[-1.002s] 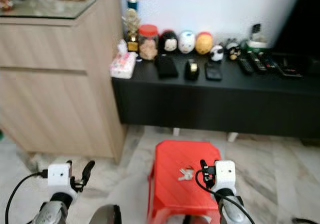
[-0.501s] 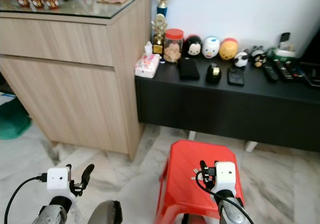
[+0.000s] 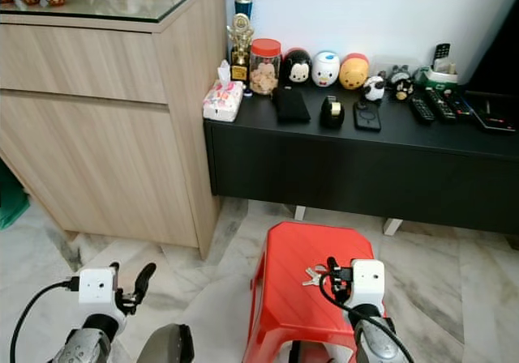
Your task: Hang keys on a hook
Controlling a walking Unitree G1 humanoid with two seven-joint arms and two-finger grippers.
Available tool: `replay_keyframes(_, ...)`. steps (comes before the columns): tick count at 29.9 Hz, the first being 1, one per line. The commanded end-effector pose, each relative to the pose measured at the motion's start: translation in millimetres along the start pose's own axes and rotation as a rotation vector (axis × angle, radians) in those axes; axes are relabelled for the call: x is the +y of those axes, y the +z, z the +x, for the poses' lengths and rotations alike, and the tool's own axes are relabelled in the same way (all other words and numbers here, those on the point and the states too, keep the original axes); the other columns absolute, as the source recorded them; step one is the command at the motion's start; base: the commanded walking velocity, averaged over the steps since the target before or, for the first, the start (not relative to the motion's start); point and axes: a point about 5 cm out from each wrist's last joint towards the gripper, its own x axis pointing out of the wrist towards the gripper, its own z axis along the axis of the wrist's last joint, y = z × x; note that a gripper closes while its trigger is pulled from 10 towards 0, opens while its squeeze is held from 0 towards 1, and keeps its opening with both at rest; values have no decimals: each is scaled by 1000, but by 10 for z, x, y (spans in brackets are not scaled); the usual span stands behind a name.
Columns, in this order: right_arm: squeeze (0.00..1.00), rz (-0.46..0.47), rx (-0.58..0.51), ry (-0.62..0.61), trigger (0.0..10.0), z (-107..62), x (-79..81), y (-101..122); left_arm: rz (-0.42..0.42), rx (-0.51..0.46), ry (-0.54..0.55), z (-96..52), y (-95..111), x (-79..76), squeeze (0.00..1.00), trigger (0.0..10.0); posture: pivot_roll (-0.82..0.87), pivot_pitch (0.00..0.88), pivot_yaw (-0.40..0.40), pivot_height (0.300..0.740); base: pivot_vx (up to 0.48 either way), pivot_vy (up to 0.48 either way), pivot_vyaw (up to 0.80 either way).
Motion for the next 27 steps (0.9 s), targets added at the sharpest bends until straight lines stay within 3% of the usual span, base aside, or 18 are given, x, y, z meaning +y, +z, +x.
replay_keyframes(1, 0, 10, -7, -20, 10000, 1, -37, 8, 2, 14, -8, 1, -34, -18, 0, 10000, -26, 0, -61, 587, 0, 0, 0)
replay_keyframes(10, 0, 11, -3, -24, 10000, -4, -39, 3, 10, 17, -9, 11, -40, -29, 0, 10000, -26, 0, -60, 587, 0, 0, 0)
replay_keyframes(27, 0, 42, -3, -6, 10000, -9, -17, -7, 19, 13, 2, 25, -40, -22, 0, 10000, -24, 0, -60, 567, 304, 0, 0)
